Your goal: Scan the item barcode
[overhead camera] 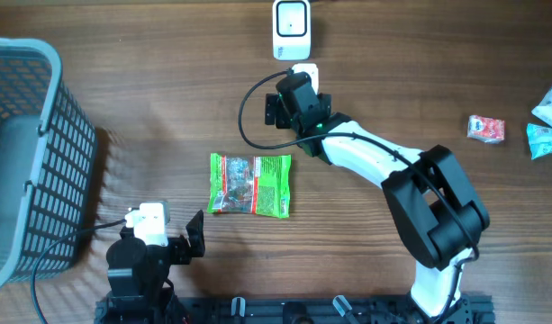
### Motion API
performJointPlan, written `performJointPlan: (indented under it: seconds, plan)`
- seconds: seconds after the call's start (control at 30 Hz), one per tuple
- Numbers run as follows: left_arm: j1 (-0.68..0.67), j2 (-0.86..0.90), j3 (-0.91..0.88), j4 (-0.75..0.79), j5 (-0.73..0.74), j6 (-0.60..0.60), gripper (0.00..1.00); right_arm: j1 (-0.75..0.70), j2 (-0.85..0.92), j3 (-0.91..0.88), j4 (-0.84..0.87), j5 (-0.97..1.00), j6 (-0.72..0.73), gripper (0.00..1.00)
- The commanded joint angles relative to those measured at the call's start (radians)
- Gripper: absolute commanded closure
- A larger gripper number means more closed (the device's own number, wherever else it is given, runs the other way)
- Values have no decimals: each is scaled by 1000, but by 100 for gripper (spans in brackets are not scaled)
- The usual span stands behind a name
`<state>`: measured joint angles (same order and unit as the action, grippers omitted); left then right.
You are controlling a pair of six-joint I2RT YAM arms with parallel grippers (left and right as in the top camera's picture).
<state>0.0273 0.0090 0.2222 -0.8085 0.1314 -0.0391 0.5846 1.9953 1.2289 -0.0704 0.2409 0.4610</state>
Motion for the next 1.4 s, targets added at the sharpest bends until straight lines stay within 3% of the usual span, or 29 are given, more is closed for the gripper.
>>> performJointPlan:
  seconds: [0.0, 0.1, 0.17, 0.37, 0.53, 0.77, 0.83, 1.17, 1.37]
  plan:
    - [4, -3, -2, 3, -2, 2, 0, -10, -161, 50, -183, -140, 29, 0]
    - [4, -3, -2, 3, -2, 2, 0, -16, -317, 245, -624, -234, 142, 0]
    - [4, -3, -2, 3, -2, 2, 0, -14, -397, 364, -787, -267, 138, 0]
    - [4, -3, -2, 3, -2, 2, 0, -17, -545, 423, -701, -124, 188, 1]
    - [4, -3, -2, 3, -2, 2, 0, -70, -282, 464, -726, -290, 258, 1]
    - [4, -3, -2, 3, -2, 2, 0, -91, 306, 1062, -1092, -323, 275, 1]
    - [4, -3, -2, 3, -2, 2, 0, -90, 409, 1161, -1141, -341, 280, 1]
    - [4, -3, -2, 3, -2, 2, 0, -118, 526, 1172, -1223, -320, 325, 1]
    - [4, -3, -2, 3, -2, 2, 0, -125, 510, 1221, -1230, -378, 238, 1]
